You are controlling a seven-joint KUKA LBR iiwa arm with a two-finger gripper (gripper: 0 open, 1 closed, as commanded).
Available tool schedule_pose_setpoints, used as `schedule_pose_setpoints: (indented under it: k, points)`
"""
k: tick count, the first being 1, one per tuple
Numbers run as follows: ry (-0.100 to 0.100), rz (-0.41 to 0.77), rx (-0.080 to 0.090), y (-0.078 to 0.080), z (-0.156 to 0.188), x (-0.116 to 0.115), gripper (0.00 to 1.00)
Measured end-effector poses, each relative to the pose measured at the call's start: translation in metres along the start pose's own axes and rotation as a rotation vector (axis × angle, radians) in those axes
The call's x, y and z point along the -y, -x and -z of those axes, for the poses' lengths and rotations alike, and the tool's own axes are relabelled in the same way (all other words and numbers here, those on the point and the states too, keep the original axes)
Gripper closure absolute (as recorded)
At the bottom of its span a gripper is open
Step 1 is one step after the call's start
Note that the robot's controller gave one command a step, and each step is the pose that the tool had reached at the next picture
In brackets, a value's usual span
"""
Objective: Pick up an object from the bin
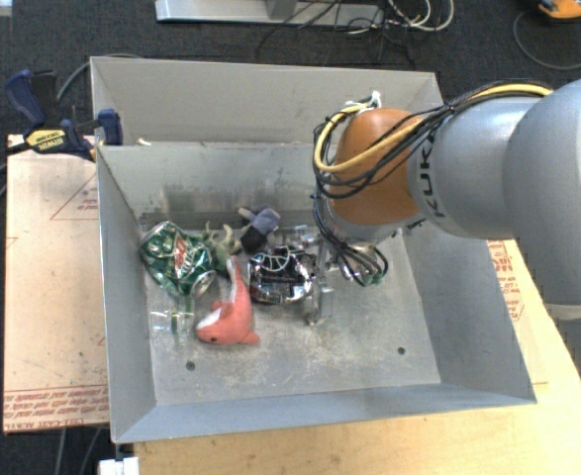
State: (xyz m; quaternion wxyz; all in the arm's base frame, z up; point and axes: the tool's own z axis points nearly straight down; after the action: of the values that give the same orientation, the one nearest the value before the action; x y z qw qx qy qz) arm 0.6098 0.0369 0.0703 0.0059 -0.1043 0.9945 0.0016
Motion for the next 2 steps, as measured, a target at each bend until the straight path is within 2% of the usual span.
schedule_pose_setpoints:
  k: [1, 2]
  points:
    - [-0.001, -0.036, 0.004, 0.0343, 0.0455, -0.0287, 1.00]
    - [-0.001, -0.036, 0.004, 0.0343, 0.0455, -0.0288, 1.00]
